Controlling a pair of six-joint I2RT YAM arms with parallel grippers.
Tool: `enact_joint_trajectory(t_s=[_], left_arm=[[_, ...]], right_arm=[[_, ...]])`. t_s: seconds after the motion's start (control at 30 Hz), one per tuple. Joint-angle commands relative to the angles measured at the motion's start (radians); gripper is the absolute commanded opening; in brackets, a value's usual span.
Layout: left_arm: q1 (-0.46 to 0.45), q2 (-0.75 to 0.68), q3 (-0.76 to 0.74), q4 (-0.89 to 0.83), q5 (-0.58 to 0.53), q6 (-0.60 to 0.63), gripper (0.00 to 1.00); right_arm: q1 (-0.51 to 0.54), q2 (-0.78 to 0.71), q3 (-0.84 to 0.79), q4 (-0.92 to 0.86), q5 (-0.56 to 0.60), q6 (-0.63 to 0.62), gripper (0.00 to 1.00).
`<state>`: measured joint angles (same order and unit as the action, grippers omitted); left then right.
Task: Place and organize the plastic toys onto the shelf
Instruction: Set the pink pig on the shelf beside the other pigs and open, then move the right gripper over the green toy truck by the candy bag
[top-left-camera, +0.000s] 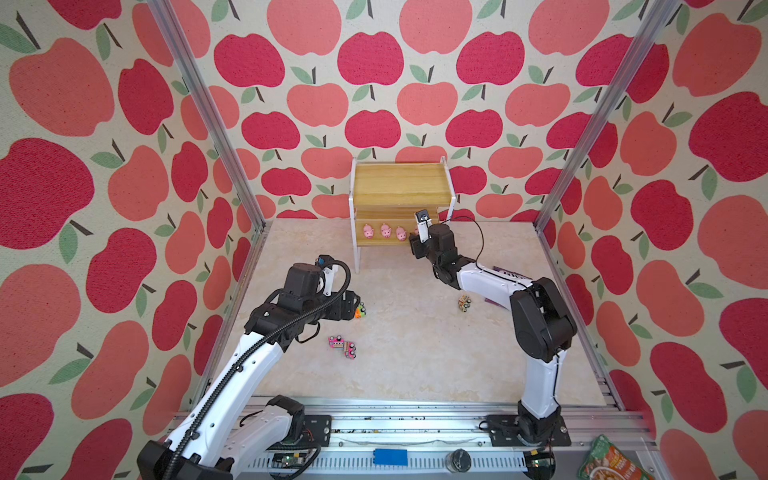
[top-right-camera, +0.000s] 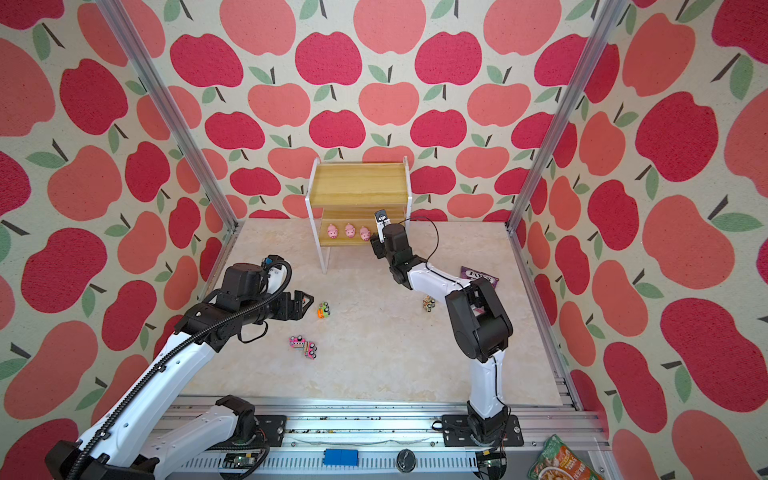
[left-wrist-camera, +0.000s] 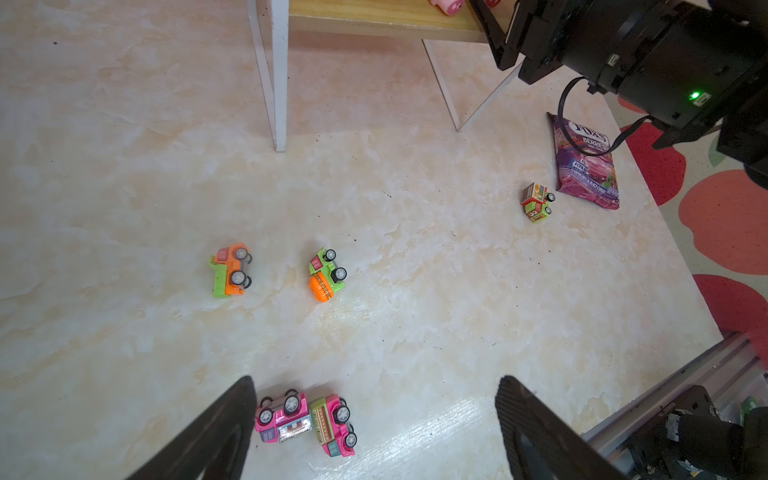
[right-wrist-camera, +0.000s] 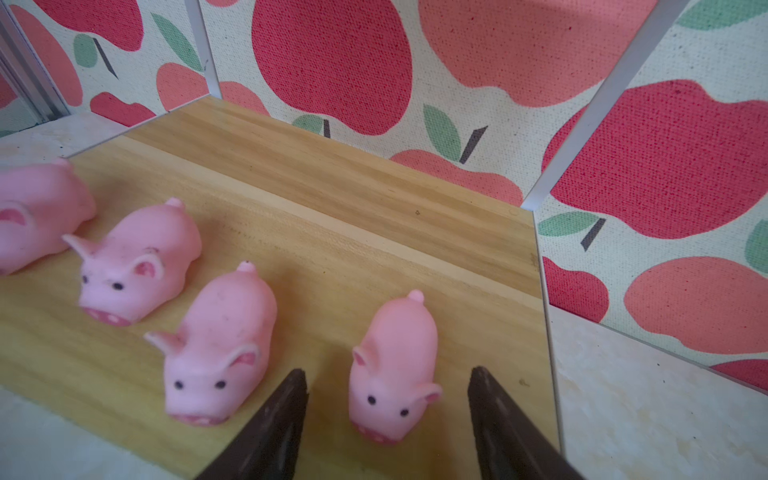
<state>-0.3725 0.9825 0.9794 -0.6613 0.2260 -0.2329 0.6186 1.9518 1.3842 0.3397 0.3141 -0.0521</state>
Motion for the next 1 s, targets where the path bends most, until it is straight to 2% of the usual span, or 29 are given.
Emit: enact_joint_trajectory(t_s=[0.0, 0.37, 0.73, 0.97], left_arm=[[0.005, -0.012, -0.007, 0.002, 0.014, 0.015, 0.92], [0.004, -0.017, -0.009, 0.002, 0.012, 0.015, 0.93], [0.006, -0.007, -0.009, -0.001, 0.000, 0.014, 0.93], [0.025, 0.015, -0.008, -0.001, -0.007, 0.012, 0.94]], right_arm=[[-0.008, -0.062, -0.028, -0.035, 0.004, -0.003, 0.69], [-0.008, -0.151, -0.084, -0.159, -0.120, -0.063, 0.82], [-0.010, -0.272, -0.201, -0.257, -0.322, -0.091, 0.87], [0.003, -0.424, -0.327, -0.353, -0.437, -0.071, 0.87]])
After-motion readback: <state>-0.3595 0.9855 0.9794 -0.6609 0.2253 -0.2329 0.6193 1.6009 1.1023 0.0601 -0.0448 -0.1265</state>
